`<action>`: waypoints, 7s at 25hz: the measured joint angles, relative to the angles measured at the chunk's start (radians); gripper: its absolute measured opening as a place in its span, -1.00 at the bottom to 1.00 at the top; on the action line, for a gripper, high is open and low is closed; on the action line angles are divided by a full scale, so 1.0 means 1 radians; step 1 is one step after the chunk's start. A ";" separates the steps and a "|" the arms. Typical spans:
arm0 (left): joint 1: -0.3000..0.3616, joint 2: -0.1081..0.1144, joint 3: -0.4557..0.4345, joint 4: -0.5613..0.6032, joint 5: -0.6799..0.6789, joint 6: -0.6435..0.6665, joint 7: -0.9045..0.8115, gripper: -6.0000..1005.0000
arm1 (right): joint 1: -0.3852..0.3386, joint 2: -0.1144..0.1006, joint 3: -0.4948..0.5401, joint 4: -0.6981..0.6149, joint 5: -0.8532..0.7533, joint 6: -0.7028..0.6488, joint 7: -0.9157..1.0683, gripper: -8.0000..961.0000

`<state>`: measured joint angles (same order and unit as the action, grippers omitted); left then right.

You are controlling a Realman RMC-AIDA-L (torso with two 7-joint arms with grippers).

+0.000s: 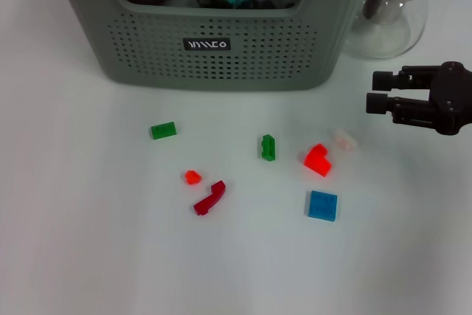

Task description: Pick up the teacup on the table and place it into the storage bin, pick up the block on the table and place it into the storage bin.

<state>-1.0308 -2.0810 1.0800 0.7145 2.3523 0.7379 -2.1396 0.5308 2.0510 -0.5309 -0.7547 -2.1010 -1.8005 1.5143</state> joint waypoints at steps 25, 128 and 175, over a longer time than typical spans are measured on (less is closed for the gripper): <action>0.636 -0.090 -0.422 0.432 -0.772 0.920 0.584 0.25 | 0.004 0.003 0.009 0.000 0.003 0.012 -0.005 0.05; 0.007 0.034 -0.011 0.042 -0.059 0.140 -0.091 -0.56 | 0.000 0.009 -0.002 0.003 -0.002 0.018 -0.003 0.05; 0.690 -0.095 -0.579 -0.299 -0.316 0.757 1.470 -0.16 | -0.011 0.010 -0.002 0.029 -0.011 0.039 0.001 0.05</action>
<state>-0.3405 -2.1756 0.5005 0.4159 2.0358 1.4946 -0.6698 0.5196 2.0605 -0.5327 -0.7260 -2.1122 -1.7611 1.5156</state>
